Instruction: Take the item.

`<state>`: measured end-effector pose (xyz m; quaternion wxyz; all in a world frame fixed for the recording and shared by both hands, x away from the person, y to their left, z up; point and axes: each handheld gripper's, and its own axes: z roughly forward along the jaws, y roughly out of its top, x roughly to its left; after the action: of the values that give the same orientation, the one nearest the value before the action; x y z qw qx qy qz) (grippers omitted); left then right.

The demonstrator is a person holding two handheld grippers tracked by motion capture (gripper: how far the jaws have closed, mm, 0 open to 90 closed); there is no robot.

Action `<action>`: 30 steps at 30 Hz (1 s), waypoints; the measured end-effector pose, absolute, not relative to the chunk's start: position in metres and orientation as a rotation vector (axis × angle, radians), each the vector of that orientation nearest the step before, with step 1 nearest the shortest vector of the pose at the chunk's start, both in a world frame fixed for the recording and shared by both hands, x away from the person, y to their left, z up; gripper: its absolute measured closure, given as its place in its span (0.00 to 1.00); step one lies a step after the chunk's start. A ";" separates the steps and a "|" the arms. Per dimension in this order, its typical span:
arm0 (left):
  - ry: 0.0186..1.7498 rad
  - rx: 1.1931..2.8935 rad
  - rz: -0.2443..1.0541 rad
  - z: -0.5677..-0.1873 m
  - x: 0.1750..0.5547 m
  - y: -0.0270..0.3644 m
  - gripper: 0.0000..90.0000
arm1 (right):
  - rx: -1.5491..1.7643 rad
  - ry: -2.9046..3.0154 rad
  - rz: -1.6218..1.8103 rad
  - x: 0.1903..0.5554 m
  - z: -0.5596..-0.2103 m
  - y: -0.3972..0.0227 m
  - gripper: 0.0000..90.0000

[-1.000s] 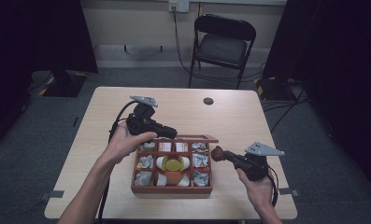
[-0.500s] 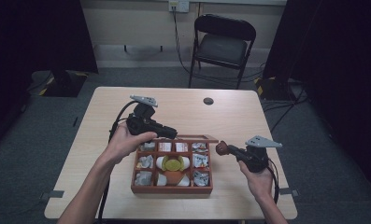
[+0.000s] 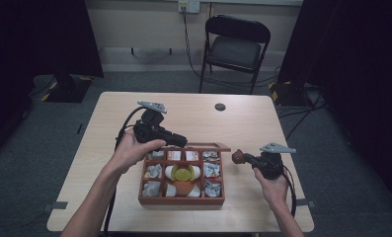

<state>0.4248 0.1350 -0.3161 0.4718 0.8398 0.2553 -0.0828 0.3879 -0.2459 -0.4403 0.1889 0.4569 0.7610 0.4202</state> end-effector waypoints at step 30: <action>0.620 2.059 -0.197 -0.316 0.424 0.135 0.90 | 1.324 2.181 1.091 0.395 -0.458 -0.248 0.91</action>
<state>0.4244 0.1347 -0.3160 0.4718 0.8407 0.2533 -0.0803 0.3949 -0.2483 -0.4577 0.1825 0.4690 0.7729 0.3865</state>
